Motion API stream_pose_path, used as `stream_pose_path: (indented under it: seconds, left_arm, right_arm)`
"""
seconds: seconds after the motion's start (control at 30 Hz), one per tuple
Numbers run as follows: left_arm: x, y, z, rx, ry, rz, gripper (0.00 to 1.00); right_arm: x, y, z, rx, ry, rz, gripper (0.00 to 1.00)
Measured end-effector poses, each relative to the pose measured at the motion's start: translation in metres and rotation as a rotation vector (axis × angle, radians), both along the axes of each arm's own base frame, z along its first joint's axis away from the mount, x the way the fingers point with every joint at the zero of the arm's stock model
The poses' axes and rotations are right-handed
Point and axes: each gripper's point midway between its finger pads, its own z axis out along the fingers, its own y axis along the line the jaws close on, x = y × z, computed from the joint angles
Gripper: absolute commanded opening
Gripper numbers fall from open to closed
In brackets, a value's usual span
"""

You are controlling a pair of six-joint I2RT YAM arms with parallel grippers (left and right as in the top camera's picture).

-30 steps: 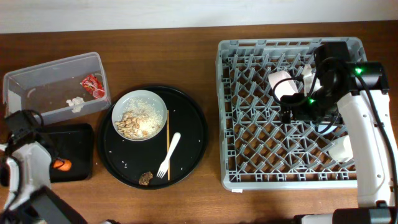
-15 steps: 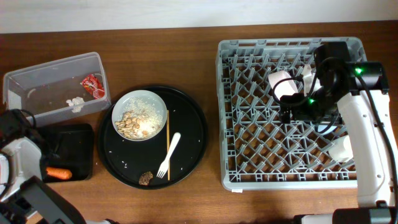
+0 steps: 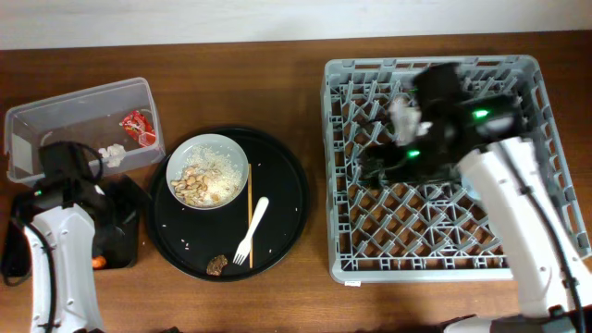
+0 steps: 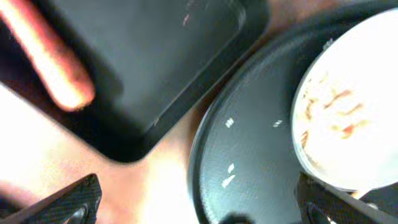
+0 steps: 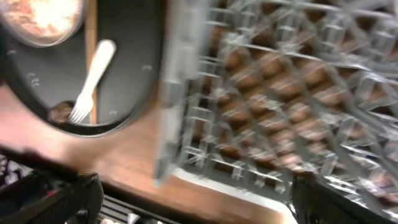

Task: Sort waste into correct bins and load items into the dishwasher rack
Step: 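Reach the right gripper to the plate and grasp the white fork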

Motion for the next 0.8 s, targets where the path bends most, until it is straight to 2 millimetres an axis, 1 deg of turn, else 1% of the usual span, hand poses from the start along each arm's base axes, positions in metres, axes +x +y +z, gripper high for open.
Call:
stream_pose_path:
  seconds: [0.03,0.07,0.1,0.13,0.2,0.27,0.3,0.33,0.4,0.47,0.57,0.6,0.63,0.7,0.8]
  left_arm:
    - [-0.004,-0.001,-0.001,-0.002,0.016,-0.001,0.99]
    - [-0.011,-0.001,-0.002,-0.005,0.044,0.001,0.99]
    - [-0.012,0.000,-0.002,-0.005,0.047,0.004,0.99]
    - [-0.013,0.001,-0.002,-0.004,0.050,0.009,0.99]
    - [-0.016,0.007,-0.002,-0.002,0.052,0.032,0.99]
    - [-0.019,0.012,-0.002,-0.001,0.053,0.054,0.99]
    - [-0.019,0.014,-0.002,0.001,0.054,0.060,0.99]
    - [-0.020,0.016,-0.002,0.003,0.055,0.066,0.99]
    - [-0.021,0.016,-0.002,0.003,0.055,0.068,0.99]
    - [-0.021,0.016,-0.002,0.004,0.055,0.068,0.99]
    - [-0.021,0.016,-0.002,0.004,0.056,0.068,0.99]
    - [-0.020,0.016,-0.002,0.004,0.055,0.068,0.99]
    - [-0.020,0.016,-0.002,0.004,0.055,0.067,0.99]
    - [-0.021,0.016,-0.002,0.004,0.056,0.068,0.99]
    - [-0.020,0.016,-0.002,0.004,0.055,0.068,0.99]
  right_arm:
    - [-0.001,0.012,0.001,0.009,-0.012,0.020,0.99]
    - [-0.007,0.047,0.001,0.032,-0.028,0.073,0.99]
    - [-0.009,0.056,0.000,0.038,-0.027,0.087,0.99]
    - [-0.016,0.072,-0.002,0.048,-0.015,0.112,0.99]
    - [-0.020,0.102,-0.010,0.063,-0.014,0.148,0.99]
    - [-0.029,0.130,-0.027,0.054,0.026,0.189,0.99]
    - [-0.032,0.140,-0.035,0.048,0.040,0.202,0.99]
    - [-0.036,0.154,-0.048,0.037,0.062,0.218,0.99]
    - [-0.044,0.175,-0.075,0.011,0.112,0.229,0.99]
    - [-0.047,0.192,-0.098,-0.008,0.142,0.219,0.99]
    - [-0.045,0.215,-0.129,-0.013,0.160,0.192,0.90]
    - [-0.044,0.221,-0.135,-0.009,0.158,0.182,0.89]
    - [-0.043,0.224,-0.139,-0.008,0.156,0.174,0.89]
    - [-0.039,0.232,-0.153,-0.011,0.156,0.142,0.84]
    - [-0.037,0.235,-0.171,-0.036,0.161,0.107,0.78]
